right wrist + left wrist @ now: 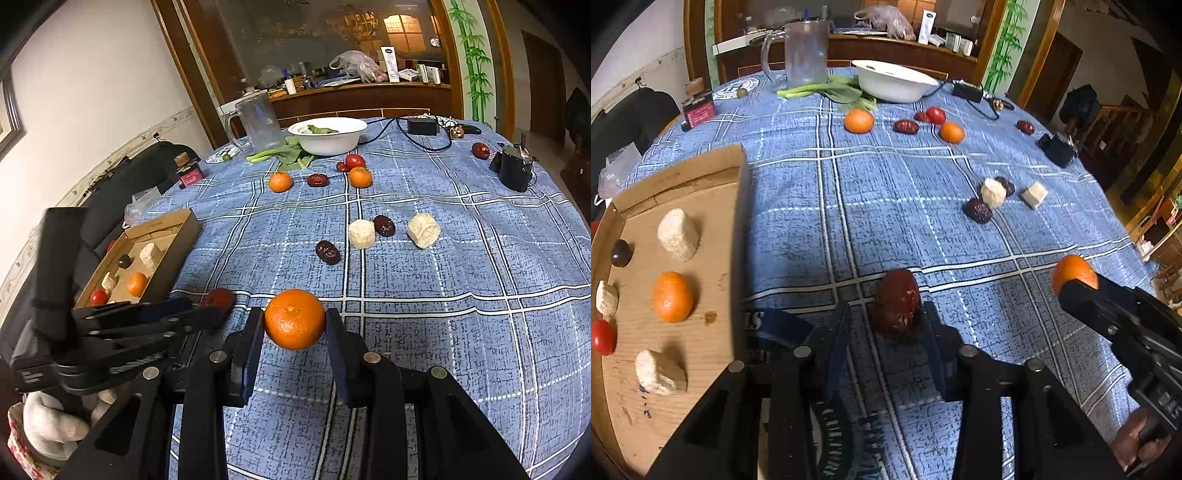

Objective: Organize fruits
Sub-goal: 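Carry the date and orange into the cardboard box and open both grippers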

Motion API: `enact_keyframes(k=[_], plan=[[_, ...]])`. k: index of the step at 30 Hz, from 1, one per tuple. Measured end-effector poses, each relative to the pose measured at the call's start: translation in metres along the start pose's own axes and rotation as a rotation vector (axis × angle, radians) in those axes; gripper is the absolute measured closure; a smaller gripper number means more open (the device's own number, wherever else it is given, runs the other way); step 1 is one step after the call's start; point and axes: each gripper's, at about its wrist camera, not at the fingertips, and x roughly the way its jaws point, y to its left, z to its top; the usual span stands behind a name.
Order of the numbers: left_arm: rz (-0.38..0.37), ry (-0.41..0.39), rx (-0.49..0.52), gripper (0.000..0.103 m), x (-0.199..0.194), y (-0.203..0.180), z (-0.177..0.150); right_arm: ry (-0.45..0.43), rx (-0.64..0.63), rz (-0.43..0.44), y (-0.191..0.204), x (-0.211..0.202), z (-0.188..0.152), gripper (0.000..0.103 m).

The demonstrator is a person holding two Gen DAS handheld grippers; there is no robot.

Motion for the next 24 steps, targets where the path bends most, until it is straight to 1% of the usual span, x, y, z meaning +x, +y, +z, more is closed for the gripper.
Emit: enact_keyframes(k=[1, 3, 5, 7, 11, 13, 15, 17, 19, 21, 24], plan=[[0.02, -0.002, 0.013, 0.078, 0.002, -0.002, -0.001, 0.0, -0.002, 0.0, 0.001, 0.0, -0.001, 0.067], [0.025, -0.013, 0.017, 0.078, 0.001, -0.003, -0.003, 0.003, -0.005, 0.004, 0.003, 0.0, -0.002, 0.067], [0.012, -0.022, 0.008, 0.079, -0.002, -0.001, -0.005, 0.004, -0.011, 0.006, 0.007, -0.001, -0.003, 0.067], [0.004, -0.046, -0.001, 0.08, -0.013, 0.001, -0.007, 0.006, -0.019, 0.007, 0.011, -0.001, -0.005, 0.067], [-0.036, -0.116, -0.051, 0.08, -0.048, 0.016, -0.013, -0.001, -0.045, 0.007, 0.024, -0.005, -0.006, 0.067], [-0.057, -0.153, -0.1, 0.08, -0.069, 0.033, -0.019, -0.002, -0.055, 0.018, 0.032, -0.006, -0.006, 0.067], [-0.054, -0.192, -0.147, 0.079, -0.088, 0.052, -0.025, 0.001, -0.071, 0.036, 0.043, -0.007, -0.005, 0.067], [-0.028, -0.223, -0.2, 0.079, -0.106, 0.077, -0.034, 0.002, -0.094, 0.056, 0.058, -0.008, -0.004, 0.067], [0.057, -0.246, -0.243, 0.079, -0.12, 0.104, -0.045, 0.011, -0.126, 0.091, 0.078, -0.005, -0.002, 0.067], [0.122, -0.249, -0.279, 0.079, -0.126, 0.127, -0.054, 0.028, -0.146, 0.13, 0.097, 0.001, -0.001, 0.067], [0.172, -0.233, -0.34, 0.079, -0.127, 0.159, -0.067, 0.069, -0.165, 0.195, 0.128, 0.016, 0.0, 0.066]])
